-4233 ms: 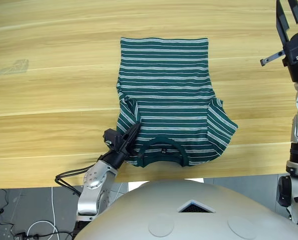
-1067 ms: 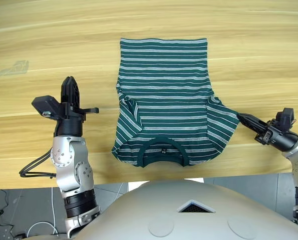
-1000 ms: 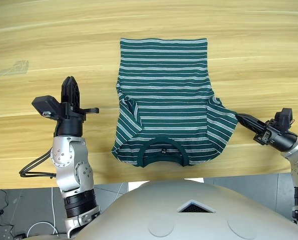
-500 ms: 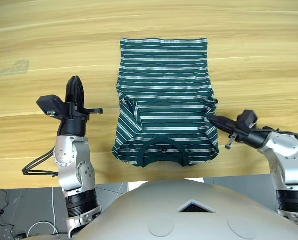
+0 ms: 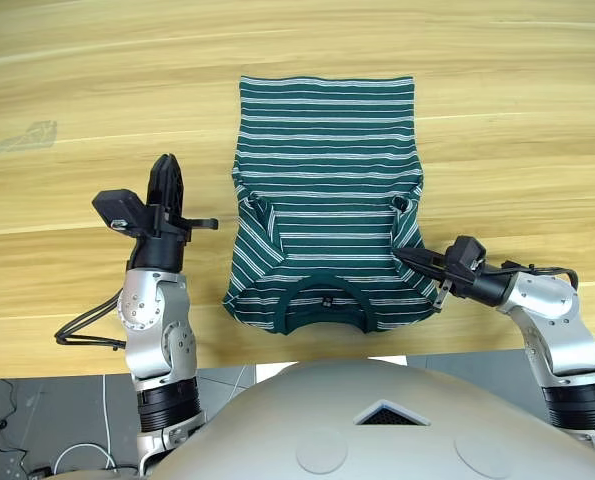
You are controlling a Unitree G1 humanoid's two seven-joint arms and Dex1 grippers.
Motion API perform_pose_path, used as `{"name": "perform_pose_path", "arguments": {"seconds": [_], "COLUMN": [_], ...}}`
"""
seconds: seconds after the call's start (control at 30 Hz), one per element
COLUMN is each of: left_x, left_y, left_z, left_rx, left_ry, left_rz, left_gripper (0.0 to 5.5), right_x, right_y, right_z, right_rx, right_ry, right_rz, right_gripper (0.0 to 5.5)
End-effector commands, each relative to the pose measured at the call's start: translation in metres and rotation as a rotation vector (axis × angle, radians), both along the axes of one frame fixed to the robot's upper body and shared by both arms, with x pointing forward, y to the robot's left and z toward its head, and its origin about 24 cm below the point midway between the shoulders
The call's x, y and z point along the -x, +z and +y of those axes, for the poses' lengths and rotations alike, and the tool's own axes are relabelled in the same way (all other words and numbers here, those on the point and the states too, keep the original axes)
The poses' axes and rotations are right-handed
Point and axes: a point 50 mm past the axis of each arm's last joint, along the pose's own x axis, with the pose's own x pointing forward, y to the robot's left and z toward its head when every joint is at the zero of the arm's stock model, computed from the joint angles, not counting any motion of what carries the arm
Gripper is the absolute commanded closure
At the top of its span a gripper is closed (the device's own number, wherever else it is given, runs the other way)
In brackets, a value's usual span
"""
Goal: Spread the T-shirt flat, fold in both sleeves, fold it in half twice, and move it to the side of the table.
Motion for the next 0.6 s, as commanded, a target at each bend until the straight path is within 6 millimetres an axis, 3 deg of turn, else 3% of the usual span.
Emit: {"name": "perform_pose_path", "arguments": {"seconds": [0.03, 0.2, 0.6], "left_x": [-0.001, 0.000, -0.001], "left_y": [-0.003, -0.004, -0.003], "left_z": [-0.001, -0.003, -0.005], "left_rx": [-0.002, -0.001, -0.020], "left_ry": [0.000, -0.009, -0.032], "left_rz": [0.017, 0.022, 0.022], "left_gripper": [5.15, 5.15, 5.15], "right_x": [0.000, -0.003, 0.012], "right_y": [0.000, -0.008, -0.005], "right_z": [0.002, 0.001, 0.007], "right_rx": [-0.021, 0.019, -0.130], "right_ry": [0.001, -0.038, 0.069], "right_rz": [0.024, 0.028, 0.133], "right_gripper": [5.48, 5.48, 3.34]}}
